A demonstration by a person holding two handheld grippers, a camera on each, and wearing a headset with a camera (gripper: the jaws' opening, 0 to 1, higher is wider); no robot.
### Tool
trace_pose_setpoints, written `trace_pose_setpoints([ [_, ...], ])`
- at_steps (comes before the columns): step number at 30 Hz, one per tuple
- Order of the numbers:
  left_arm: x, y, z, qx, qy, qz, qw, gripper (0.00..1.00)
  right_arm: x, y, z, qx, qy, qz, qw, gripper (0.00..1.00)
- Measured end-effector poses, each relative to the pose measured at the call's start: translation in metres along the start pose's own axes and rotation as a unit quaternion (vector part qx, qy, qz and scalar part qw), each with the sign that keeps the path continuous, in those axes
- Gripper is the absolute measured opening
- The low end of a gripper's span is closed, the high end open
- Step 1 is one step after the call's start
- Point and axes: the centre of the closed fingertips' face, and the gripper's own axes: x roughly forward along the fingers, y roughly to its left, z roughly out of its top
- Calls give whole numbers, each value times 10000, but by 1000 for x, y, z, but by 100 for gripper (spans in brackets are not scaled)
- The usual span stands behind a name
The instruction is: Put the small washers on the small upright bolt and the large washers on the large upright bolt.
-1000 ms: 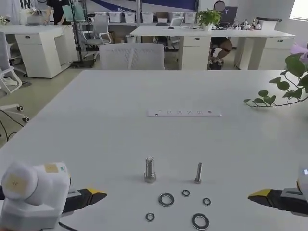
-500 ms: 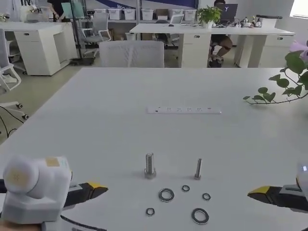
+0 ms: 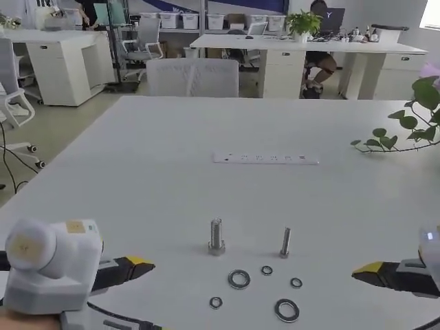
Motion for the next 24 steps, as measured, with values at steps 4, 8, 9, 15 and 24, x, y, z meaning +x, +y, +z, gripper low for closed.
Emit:
trace_pose_setpoints([
  [4,-1,0,3,-66,-72,12,10000,96,1,1,6,-156,172,76,9997,82],
  [8,-2,-2,2,-81,-69,-14,9999,96,4,1,17,-288,288,139,9991,78],
  [9,-2,-3,2,-88,-77,-26,9999,96,6,-1,18,-333,347,128,9988,76],
  [15,-2,-6,0,-97,-45,-154,9998,96,15,-4,29,-494,601,164,9968,72],
  [24,-2,-6,-1,-175,-56,-301,9994,96,20,-5,35,-574,959,215,9935,68],
])
